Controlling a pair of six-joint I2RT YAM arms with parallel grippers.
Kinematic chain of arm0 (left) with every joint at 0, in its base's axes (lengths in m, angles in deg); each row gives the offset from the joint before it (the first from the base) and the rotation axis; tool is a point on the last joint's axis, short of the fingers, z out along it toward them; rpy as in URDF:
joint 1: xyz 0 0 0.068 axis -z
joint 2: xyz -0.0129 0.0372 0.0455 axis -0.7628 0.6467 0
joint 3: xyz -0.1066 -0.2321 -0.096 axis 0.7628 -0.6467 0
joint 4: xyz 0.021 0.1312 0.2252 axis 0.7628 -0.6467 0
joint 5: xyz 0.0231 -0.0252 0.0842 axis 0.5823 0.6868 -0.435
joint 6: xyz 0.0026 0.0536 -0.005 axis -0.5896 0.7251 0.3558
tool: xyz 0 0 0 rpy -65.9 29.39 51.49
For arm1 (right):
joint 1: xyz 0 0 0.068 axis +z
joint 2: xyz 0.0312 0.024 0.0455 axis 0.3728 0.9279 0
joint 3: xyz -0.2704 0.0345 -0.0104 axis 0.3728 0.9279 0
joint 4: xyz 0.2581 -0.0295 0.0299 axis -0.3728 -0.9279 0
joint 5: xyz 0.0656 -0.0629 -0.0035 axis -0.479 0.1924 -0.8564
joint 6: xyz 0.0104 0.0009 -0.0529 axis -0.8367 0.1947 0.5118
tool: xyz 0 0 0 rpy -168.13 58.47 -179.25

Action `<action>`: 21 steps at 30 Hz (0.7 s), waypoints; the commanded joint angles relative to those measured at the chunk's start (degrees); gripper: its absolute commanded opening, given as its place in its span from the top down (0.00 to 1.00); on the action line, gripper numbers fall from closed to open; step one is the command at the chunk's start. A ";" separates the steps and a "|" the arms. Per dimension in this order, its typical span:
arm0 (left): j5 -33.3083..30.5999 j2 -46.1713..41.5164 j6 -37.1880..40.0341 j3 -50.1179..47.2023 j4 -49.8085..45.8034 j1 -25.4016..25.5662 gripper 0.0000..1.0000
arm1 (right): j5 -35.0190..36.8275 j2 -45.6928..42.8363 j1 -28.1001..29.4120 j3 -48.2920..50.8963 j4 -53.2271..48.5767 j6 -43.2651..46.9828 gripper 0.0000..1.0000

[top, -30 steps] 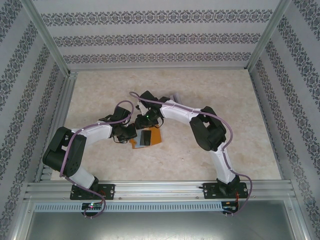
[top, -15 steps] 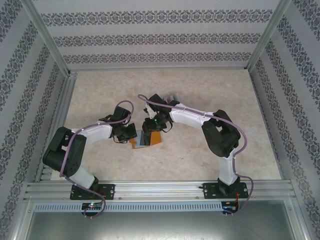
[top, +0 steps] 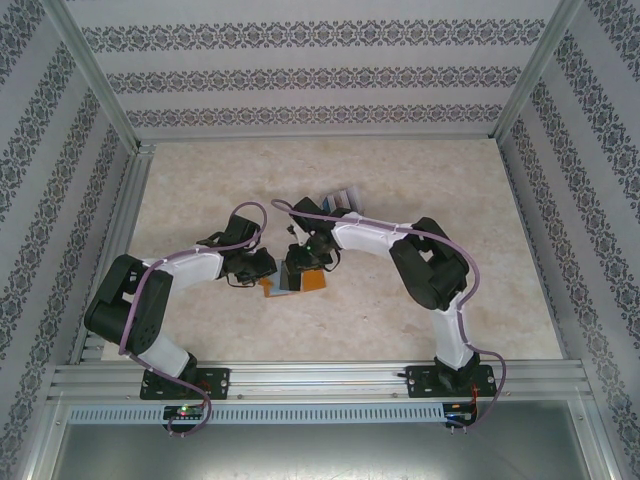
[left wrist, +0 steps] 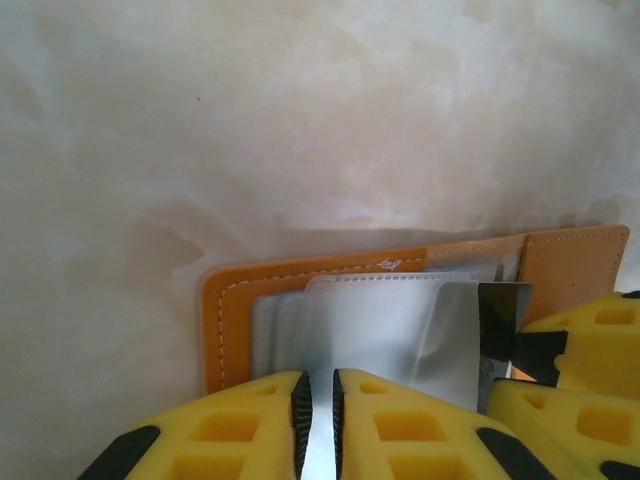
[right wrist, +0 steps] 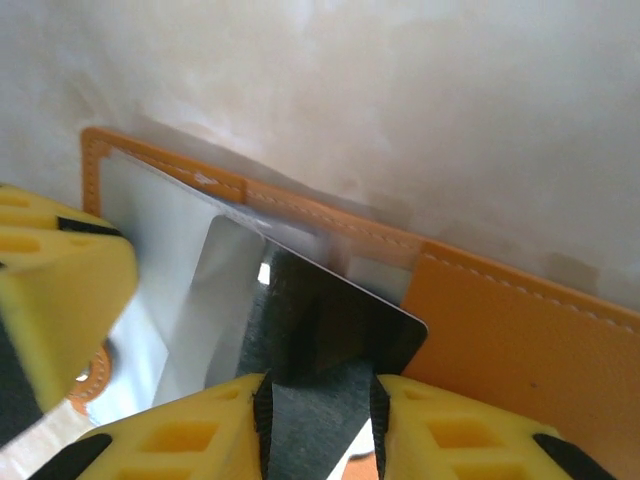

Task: Put the credit cards into the card holder
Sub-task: Insert the credit card into the card slot.

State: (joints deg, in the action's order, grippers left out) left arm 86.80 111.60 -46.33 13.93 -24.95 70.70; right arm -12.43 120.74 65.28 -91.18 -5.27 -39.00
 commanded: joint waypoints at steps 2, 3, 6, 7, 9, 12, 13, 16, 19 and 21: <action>-5.63 2.36 0.89 -3.31 -3.12 -0.93 0.81 | 0.20 2.57 0.80 -1.87 1.26 -1.18 0.66; -5.75 2.45 0.91 -3.35 -3.08 -0.87 0.81 | 0.13 2.60 0.96 -2.27 1.33 -1.23 0.66; -5.78 2.62 0.98 -3.10 -3.16 -0.91 0.81 | -0.98 3.16 1.25 -3.32 1.84 -1.68 0.66; -5.79 2.55 0.98 -2.96 -3.31 -0.95 0.80 | -1.84 3.41 1.25 -3.37 2.25 -2.04 0.66; -5.86 2.08 1.11 -2.47 -4.20 -0.87 0.80 | -4.34 3.21 1.34 -2.27 5.01 -3.41 0.65; -6.80 0.38 1.90 -1.07 -7.37 -1.07 0.78 | -5.18 2.32 1.43 -0.78 6.92 -4.35 0.66; -7.37 -0.60 2.19 -0.43 -8.40 -1.17 0.78 | -4.88 2.24 1.44 -0.65 6.70 -4.29 0.66; -8.12 -3.61 2.90 0.96 -11.20 -1.73 0.76 | -4.38 2.02 1.17 0.17 6.51 -4.01 0.65; -8.76 -6.34 3.51 2.24 -14.02 -2.64 0.74 | -3.86 1.67 0.99 1.23 6.54 -3.91 0.66; -9.52 -7.96 3.98 2.66 -15.89 -3.46 0.73 | -3.51 1.44 0.85 1.89 6.55 -3.83 0.66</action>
State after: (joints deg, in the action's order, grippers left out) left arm 80.70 106.45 -44.38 14.69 -33.93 68.56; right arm -15.92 122.45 65.92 -91.01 1.37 -42.04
